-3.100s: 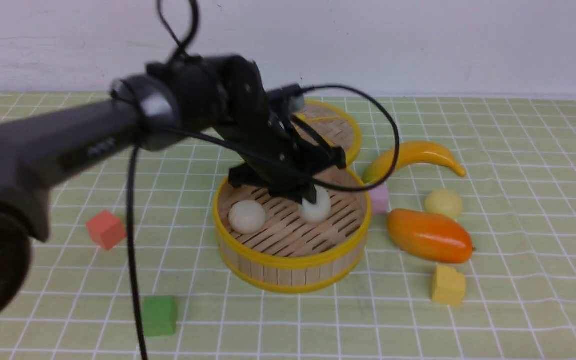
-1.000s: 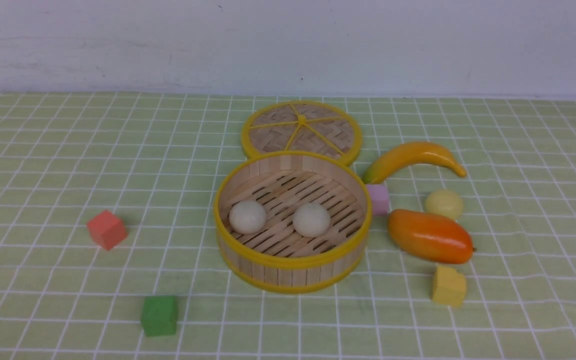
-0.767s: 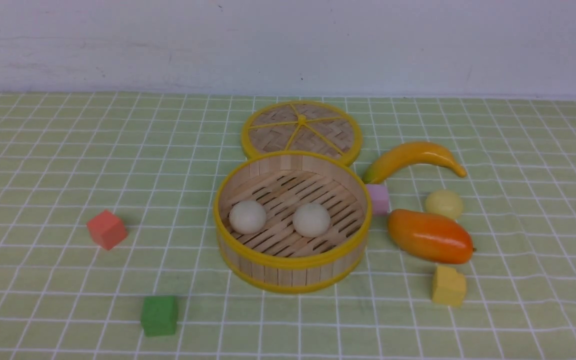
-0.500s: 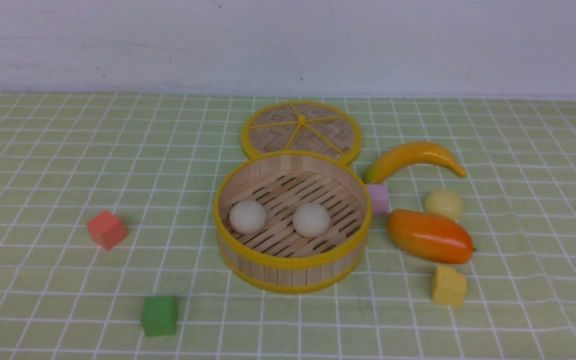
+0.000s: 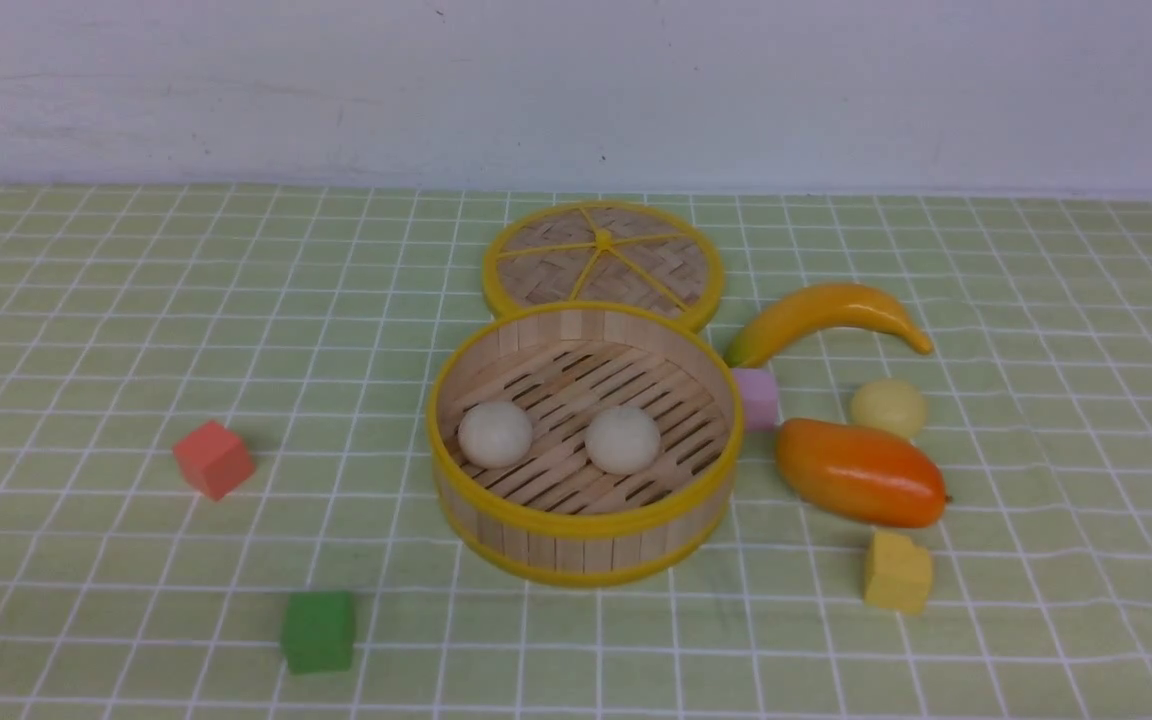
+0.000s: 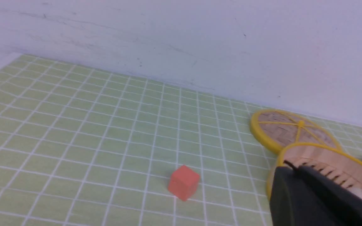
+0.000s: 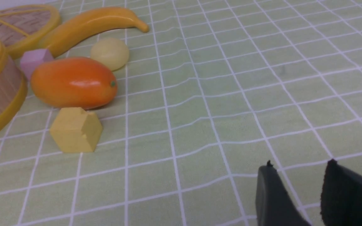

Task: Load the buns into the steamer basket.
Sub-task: Use the right arm to grab a steamed stuffed bun

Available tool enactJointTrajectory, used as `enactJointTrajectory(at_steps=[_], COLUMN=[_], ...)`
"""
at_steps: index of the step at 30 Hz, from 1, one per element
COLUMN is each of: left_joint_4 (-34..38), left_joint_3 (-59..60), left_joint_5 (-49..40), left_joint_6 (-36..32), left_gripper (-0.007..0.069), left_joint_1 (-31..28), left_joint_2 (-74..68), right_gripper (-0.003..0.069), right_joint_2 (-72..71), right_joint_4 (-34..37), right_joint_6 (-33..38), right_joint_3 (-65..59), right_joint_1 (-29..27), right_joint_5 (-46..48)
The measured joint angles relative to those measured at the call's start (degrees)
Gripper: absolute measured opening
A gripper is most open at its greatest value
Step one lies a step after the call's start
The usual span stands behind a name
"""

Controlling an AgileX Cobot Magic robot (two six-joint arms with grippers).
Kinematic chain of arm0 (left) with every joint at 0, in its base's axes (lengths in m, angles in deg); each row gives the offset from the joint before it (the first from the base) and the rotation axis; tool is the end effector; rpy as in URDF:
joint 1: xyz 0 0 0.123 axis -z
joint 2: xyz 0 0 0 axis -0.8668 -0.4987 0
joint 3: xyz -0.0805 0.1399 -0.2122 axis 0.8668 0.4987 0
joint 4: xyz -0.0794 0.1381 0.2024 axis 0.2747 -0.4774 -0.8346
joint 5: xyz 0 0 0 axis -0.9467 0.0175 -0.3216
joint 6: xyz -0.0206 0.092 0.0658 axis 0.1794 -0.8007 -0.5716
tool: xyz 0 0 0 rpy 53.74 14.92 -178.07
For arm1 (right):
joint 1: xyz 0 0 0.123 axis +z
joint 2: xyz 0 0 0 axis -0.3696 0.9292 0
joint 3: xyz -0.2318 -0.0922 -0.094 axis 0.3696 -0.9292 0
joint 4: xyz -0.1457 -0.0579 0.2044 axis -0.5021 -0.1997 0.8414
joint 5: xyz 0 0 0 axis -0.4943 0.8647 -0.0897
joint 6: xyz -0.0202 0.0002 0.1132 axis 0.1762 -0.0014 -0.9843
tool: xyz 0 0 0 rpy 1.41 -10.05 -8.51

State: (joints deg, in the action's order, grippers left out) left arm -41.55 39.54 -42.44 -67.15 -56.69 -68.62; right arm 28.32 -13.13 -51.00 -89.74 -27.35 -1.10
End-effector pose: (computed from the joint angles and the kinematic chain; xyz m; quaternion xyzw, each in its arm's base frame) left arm 0.1004 -0.0023 0.2793 -0.0680 0.7186 -0.0847 0.6869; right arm 0.0986 -0.0125 0.1656 0.1112 0.8003 0.0084 0.5892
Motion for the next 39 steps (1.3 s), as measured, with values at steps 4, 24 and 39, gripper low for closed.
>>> enactJointTrajectory(at_steps=[4,24,39], left_joint_4=[0.77,1.13,1.13], left_joint_3=[7.79,19.51,19.56], left_joint_5=[1.15,-3.11,-3.35], left_joint_6=[-3.06,-0.38,-0.38], left_gripper=[-0.0013,0.0000,0.0010], left_joint_1=[-0.50,3.21,3.21], left_joint_2=[5.85,8.11,8.11], right_gripper=[0.0239,0.0239,0.0239], right_joint_2=[0.00,0.00,0.00], right_joint_4=[0.00,0.00,-0.37], right_joint_6=[0.00,0.00,0.00], right_joint_3=[0.00,0.00,-0.06], right_joint_1=[0.00,0.00,0.00], right_joint_5=[0.00,0.00,-0.79])
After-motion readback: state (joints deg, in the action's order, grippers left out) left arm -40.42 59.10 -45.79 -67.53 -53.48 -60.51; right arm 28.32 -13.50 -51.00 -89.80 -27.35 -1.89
